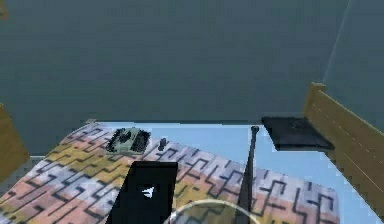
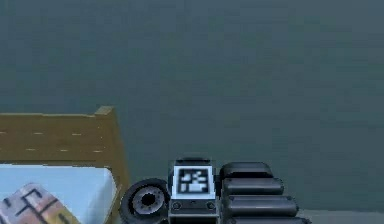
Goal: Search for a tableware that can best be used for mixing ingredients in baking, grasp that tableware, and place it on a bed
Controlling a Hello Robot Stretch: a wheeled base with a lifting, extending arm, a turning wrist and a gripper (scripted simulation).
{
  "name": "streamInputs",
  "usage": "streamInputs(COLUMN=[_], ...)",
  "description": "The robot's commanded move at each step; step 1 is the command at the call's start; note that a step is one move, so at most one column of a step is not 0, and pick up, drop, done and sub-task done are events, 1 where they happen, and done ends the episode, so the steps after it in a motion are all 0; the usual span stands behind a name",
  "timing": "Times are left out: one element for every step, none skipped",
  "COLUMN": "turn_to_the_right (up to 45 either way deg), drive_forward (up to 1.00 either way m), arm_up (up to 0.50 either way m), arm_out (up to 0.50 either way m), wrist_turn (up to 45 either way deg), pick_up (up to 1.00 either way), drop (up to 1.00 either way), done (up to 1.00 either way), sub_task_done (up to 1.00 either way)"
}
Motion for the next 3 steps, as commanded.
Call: streamInputs(turn_to_the_right=[9.0, -12.0, 9.0], drive_forward=[0.00, 0.00, 0.00], arm_up=[0.00, 0.00, 0.00], arm_out=[0.00, 0.00, 0.00], wrist_turn=[0.0, 0.0, 0.0], pick_up=[0.00, 0.00, 0.00], drop=[0.00, 0.00, 0.00], done=[0.00, 0.00, 0.00], sub_task_done=[0.00, 0.00, 0.00])
